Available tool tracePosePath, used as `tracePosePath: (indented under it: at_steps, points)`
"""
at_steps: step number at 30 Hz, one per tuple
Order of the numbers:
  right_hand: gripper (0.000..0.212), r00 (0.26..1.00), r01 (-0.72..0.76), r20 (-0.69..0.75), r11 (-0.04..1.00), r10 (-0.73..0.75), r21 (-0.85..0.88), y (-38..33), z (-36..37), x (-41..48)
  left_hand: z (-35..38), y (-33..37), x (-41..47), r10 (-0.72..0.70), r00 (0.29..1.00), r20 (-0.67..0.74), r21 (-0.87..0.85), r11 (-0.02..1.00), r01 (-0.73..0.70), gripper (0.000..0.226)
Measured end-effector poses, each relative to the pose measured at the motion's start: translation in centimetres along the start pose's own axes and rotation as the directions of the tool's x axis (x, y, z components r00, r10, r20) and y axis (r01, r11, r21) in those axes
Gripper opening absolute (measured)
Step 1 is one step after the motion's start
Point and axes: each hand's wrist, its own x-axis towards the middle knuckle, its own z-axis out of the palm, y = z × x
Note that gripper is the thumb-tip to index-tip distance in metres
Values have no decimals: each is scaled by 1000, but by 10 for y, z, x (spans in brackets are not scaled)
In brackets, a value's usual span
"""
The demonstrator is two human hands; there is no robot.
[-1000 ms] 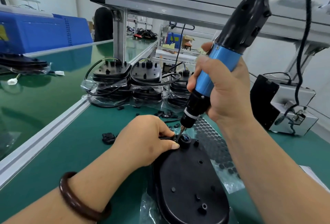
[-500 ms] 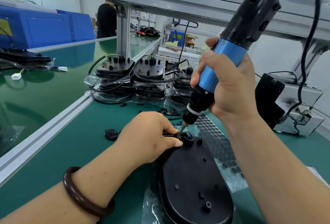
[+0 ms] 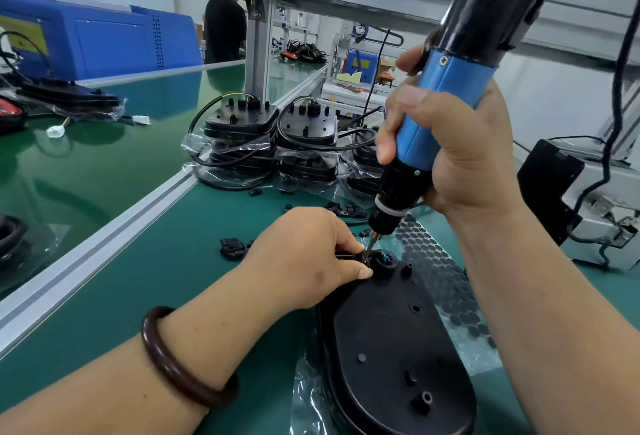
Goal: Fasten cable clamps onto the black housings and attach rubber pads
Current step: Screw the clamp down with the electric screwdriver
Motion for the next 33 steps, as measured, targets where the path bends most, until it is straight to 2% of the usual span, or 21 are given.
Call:
tracePosePath:
  at_steps: [4,9,15,33]
  points:
    - [28,999,3,46,1000,-4,15,3,3,3,-1,-2,0,12,1000,17,-18,1000,-11,29]
    - [19,998,-22,56,1000,21,10,6,2,9,-2,-2,0,29,999,21,4,1000,-29,30]
    - [25,995,-43,93,998,38,48,6,0,8,-1,-1,0,24,1000,19,6,1000,-24,30]
    - [21,996,-68,53,996,66,51,5,2,7,0,0,0,24,1000,-16,11,1000,-24,29]
